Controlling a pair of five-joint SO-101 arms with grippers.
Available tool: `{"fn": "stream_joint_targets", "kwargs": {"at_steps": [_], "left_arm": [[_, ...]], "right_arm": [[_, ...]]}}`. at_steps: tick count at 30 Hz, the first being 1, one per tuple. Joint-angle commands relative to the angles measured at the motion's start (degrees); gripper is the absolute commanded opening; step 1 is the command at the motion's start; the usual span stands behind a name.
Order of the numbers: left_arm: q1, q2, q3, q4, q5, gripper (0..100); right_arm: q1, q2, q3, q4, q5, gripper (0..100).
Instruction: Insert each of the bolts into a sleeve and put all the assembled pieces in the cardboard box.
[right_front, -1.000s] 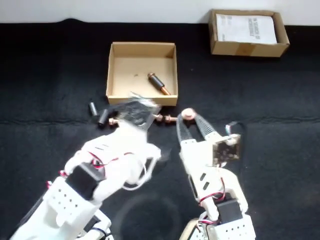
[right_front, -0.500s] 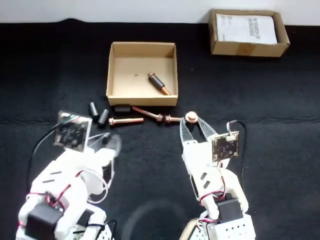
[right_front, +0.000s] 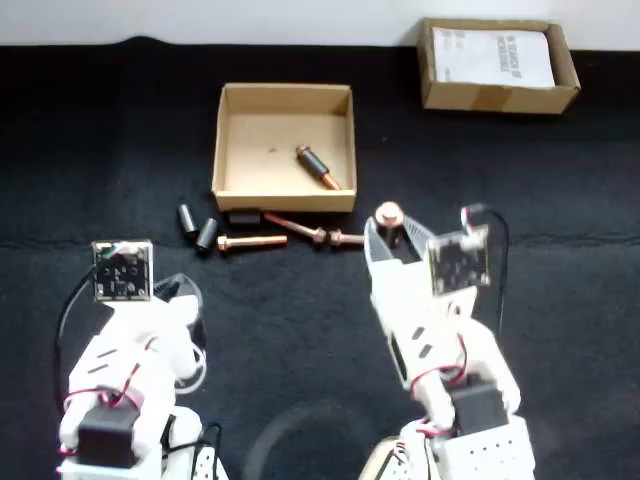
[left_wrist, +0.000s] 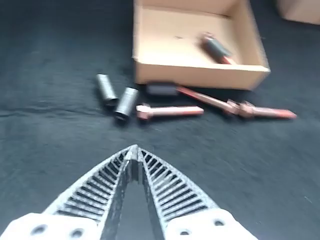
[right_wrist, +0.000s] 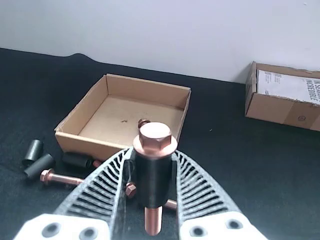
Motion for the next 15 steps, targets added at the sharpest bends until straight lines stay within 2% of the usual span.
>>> {"fn": "stream_joint_targets", "kwargs": {"at_steps": [1, 5, 8, 12, 15], "left_arm": [[-4.9, -1.9, 7.6, -9.5, -0.1, 1], [-7.3, -1.9, 17.4, -21.3, -0.1, 1], [-7.3, -1.9, 21.8, -27.1, 0.0, 1], [-7.9, -1.9, 21.7, -26.5, 0.0, 1], [-7.9, -1.9, 21.7, -21.2, 0.0, 1]], "right_arm": [[0.4, 11.3, -12.3, 0.1, 0.4, 0.8], [0.2, 23.1, -21.0, 0.1, 0.4, 0.8], [0.2, 31.9, -27.5, 0.1, 0.4, 0.8], [0.1, 43.6, -37.0, 0.1, 0.4, 0.8], [-0.4, 52.3, -44.1, 0.1, 0.4, 0.8]]}}
